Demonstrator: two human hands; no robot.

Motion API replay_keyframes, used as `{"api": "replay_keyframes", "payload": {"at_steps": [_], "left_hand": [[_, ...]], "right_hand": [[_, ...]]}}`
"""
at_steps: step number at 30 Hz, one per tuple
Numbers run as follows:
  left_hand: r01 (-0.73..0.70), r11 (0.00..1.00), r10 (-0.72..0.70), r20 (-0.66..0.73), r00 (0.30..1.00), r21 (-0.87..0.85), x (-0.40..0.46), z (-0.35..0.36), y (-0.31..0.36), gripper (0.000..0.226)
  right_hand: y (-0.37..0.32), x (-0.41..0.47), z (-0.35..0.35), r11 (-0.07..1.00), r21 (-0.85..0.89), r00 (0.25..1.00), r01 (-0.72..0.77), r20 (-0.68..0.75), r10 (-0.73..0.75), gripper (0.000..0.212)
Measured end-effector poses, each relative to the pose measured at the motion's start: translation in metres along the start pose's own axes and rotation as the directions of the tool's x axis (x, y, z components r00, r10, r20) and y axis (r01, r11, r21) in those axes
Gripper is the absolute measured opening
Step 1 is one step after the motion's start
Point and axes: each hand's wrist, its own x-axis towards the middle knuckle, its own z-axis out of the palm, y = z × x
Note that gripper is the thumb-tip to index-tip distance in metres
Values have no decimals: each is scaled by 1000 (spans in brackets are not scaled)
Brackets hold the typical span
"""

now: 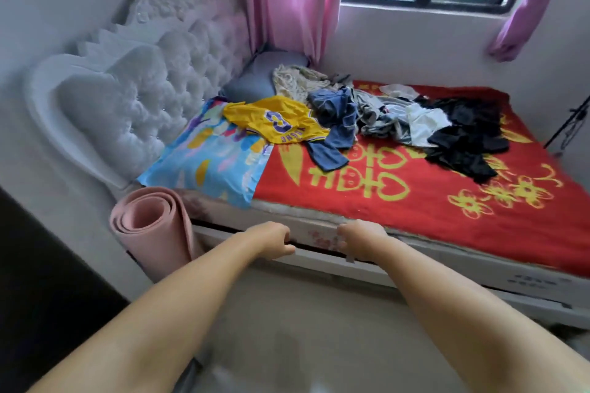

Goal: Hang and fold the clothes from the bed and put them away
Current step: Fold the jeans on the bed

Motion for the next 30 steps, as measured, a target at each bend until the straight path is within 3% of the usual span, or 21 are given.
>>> {"api": "replay_keyframes", "payload": {"at_steps": [6,10,20,30], "left_hand": [[-104,994,104,-6,995,-36,75,-23,103,44],[-99,994,98,-22,995,-51,112,-40,134,48],[-85,995,84,-23,996,-48,233,-83,119,52],[-135,991,135,23,991,-13,400,-160,73,47]], "right_hand": [[133,4,-4,988,11,988,-155,4,155,32],[184,17,-4,979,22,979,-201,19,201,32],[221,117,-26,990,15,990,-143,10,143,34],[274,263,-69,965,88,969,-248,18,247,34]]}}
